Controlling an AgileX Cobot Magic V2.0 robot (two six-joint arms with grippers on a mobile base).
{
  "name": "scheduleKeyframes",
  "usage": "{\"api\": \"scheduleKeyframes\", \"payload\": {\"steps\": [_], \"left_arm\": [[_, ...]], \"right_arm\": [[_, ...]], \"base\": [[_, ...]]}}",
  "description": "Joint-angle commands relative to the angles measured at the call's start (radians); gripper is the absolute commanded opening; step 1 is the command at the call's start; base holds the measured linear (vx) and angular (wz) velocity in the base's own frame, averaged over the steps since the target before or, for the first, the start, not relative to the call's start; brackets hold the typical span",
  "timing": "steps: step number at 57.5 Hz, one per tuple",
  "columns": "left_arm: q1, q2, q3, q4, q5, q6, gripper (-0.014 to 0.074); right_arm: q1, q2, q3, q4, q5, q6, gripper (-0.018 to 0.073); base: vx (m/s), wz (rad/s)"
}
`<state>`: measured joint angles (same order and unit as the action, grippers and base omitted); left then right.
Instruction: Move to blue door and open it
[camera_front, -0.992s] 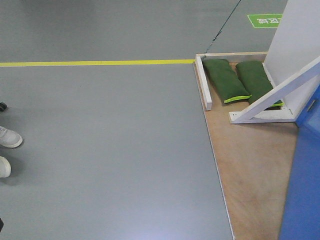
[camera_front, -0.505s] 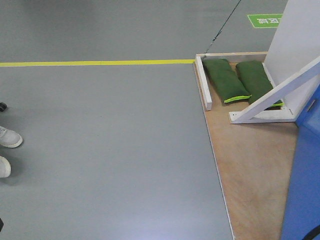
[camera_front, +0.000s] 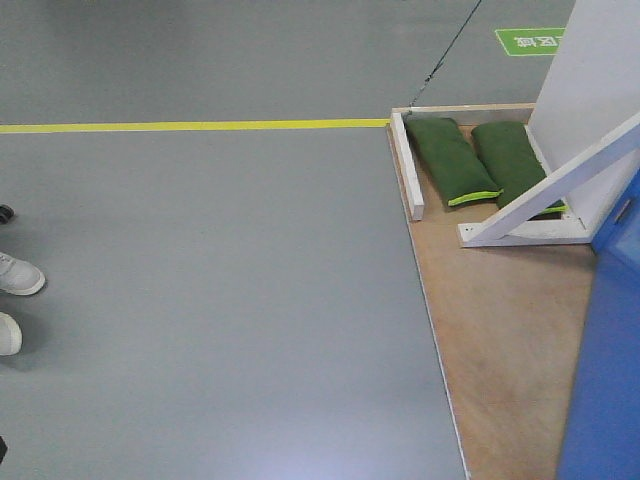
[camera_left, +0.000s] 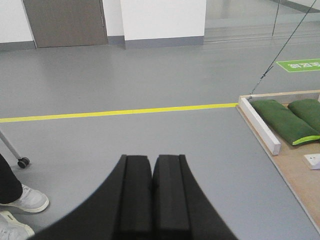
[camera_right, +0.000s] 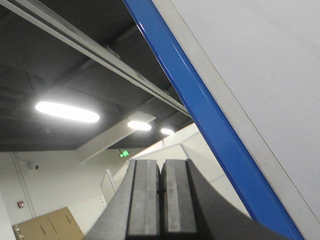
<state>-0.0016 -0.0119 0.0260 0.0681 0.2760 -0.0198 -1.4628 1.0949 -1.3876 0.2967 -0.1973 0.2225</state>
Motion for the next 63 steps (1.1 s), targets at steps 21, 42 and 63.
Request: {"api": "scheduleKeyframes", "payload": {"steps": [21,42,63], "left_arm": [[-0.006,-0.012,-0.026,-0.003,-0.085,-0.007,0.0073],[-0.006,-0.012,-0.026,-0.003,-0.085,-0.007,0.0073],[-0.006,-0.012,-0.026,-0.003,-0.085,-0.007,0.0073]], "right_arm": [[0.002,0.118,-0.025,-0.201,-0.056,-0.004,0.0012],[0.207,0.111,-0.025,-0.261,-0.056,-0.004,0.0012],[0.361,0.036,-0.025,-0.297,-0.013,-0.004,0.0012]], "base": [[0.0,0.0],[0.0,0.0],[0.0,0.0]]}}
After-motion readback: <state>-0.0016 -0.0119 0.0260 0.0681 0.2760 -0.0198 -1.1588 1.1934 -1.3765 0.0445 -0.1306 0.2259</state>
